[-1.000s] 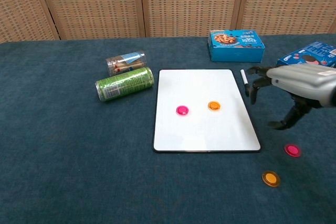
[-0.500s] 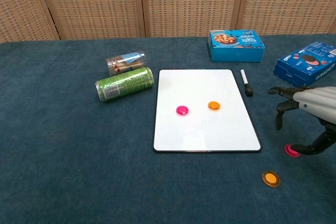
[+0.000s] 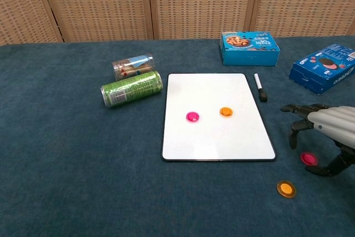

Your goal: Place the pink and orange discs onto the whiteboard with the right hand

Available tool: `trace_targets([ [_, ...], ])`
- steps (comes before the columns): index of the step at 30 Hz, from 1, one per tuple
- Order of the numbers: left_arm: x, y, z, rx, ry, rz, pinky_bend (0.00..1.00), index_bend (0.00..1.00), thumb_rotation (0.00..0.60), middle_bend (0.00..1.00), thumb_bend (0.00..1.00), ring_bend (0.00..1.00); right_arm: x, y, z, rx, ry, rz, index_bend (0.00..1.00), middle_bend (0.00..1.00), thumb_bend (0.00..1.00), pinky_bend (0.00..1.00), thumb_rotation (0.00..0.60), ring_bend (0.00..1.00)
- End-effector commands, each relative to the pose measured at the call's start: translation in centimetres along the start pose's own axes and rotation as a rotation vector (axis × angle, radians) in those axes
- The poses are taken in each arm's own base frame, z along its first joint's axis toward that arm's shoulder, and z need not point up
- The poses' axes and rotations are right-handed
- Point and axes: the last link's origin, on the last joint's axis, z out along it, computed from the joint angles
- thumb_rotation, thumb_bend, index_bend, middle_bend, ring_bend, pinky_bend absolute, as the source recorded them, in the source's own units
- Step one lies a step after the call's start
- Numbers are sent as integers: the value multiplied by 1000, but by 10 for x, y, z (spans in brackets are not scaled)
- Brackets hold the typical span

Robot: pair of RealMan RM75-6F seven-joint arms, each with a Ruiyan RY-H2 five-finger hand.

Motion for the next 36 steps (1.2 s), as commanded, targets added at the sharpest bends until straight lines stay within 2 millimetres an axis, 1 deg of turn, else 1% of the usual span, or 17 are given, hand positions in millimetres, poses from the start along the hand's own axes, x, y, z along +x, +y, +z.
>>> trace_targets([
  [1, 0, 0, 0, 1, 0, 0, 0, 0, 600, 0, 0, 0, -1, 0, 1, -1, 1, -3, 403, 0, 337, 0, 600, 0],
  [21, -1, 1, 1, 1, -3, 3, 0, 0, 600, 0, 0, 0, -6, 8, 2, -18, -16, -22, 404, 0, 337, 0, 600, 0],
  [36, -2, 1, 1, 3, -6, 7, 0, 0, 600, 0, 0, 0, -11, 16, 2, -34, -32, -27, 426, 0, 337, 0, 600, 0],
])
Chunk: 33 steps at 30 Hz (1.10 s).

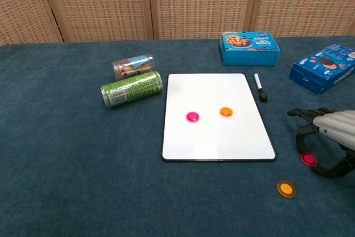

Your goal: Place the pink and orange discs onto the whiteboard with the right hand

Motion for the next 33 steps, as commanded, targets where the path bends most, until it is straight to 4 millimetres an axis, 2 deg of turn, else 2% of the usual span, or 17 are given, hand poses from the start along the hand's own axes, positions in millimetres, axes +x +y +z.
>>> trace_targets([
  [1, 0, 0, 0, 1, -1, 0, 0, 0, 600, 0, 0, 0, -1, 1, 0, 0, -3, 1, 431, 0, 337, 0, 600, 0],
  [7, 0, 0, 0, 1, 0, 0, 0, 0, 600, 0, 0, 0, -2, 0, 0, 5, -6, 8, 502, 0, 337, 0, 600, 0],
  [12, 0, 0, 0, 2, 0, -1, 0, 0, 600, 0, 0, 0, 0, -3, 1, 8, -3, 25, 511, 0, 337, 0, 600, 0],
  [18, 0, 0, 0, 1, -3, -1, 0, 0, 600, 0, 0, 0, 18, -15, 8, 31, 22, 76, 512, 0, 337, 0, 600, 0],
  [23, 0, 0, 1, 2, -3, -2, 0, 0, 600, 0, 0, 0, 44, -37, 22, 67, 49, 109, 512, 0, 338, 0, 600, 0],
  [27, 0, -1, 1, 3, -3, -4, 0, 0, 600, 0, 0, 0, 68, -67, 44, 104, 60, 115, 512, 0, 337, 0, 600, 0],
  [33, 1, -3, 3, 8, -5, -9, 0, 0, 600, 0, 0, 0, 80, -103, 70, 106, 54, 63, 512, 0, 338, 0, 600, 0],
])
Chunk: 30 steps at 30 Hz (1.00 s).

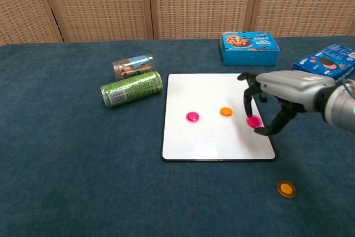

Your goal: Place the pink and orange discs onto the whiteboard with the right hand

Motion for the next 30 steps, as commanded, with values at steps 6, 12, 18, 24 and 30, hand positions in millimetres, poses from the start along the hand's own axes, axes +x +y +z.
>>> trace_targets([
  [6, 3, -4, 2, 7, -1, -14, 0, 0, 600, 0, 0, 0, -2, -52, 36, -9, -36, -43, 512, 0, 337, 0, 600, 0],
  [12, 4, -4, 2, 3, -4, -19, 0, 0, 600, 0, 0, 0, -8, -63, 45, -40, -50, -68, 512, 0, 337, 0, 600, 0],
  [18, 4, -4, 1, 1, -4, -20, 0, 0, 600, 0, 0, 0, -8, -66, 43, -41, -59, -64, 395, 0, 288, 0, 600, 0],
  [24, 4, -4, 1, 0, -2, -20, 0, 0, 600, 0, 0, 0, 0, -67, 34, -20, -35, -60, 306, 0, 260, 0, 600, 0],
  [30, 4, -4, 0, -3, 1, -21, 0, 0, 600, 0, 0, 0, 13, -50, 2, 4, -7, -41, 306, 0, 260, 0, 600, 0],
])
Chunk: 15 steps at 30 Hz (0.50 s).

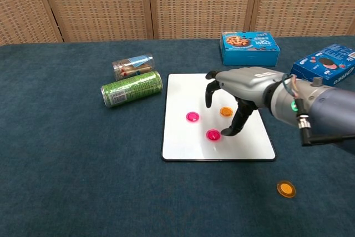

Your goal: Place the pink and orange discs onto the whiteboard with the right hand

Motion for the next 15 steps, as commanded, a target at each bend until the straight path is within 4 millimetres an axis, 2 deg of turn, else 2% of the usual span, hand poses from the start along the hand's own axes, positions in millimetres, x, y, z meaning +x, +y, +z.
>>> trace_targets([
  [1, 0, 0, 0, -2, 1, 1, 0, 0, 600, 0, 0, 0, 4, 18, -26, 9, 9, 9, 306, 0, 260, 0, 600, 0],
  [7, -2, 2, 0, -6, -7, 7, 0, 0, 600, 0, 0, 0, -11, 52, -71, 24, -21, 2, 322, 0, 267, 0, 600, 0],
  [10, -3, 3, 0, -9, -6, 13, 0, 0, 600, 0, 0, 0, -19, 62, -86, 38, -38, 11, 329, 0, 305, 0, 600, 0],
  [15, -5, 5, -2, -12, -4, 22, 0, 0, 600, 0, 0, 0, -34, 71, -105, 72, -57, 27, 353, 0, 308, 0, 600, 0],
])
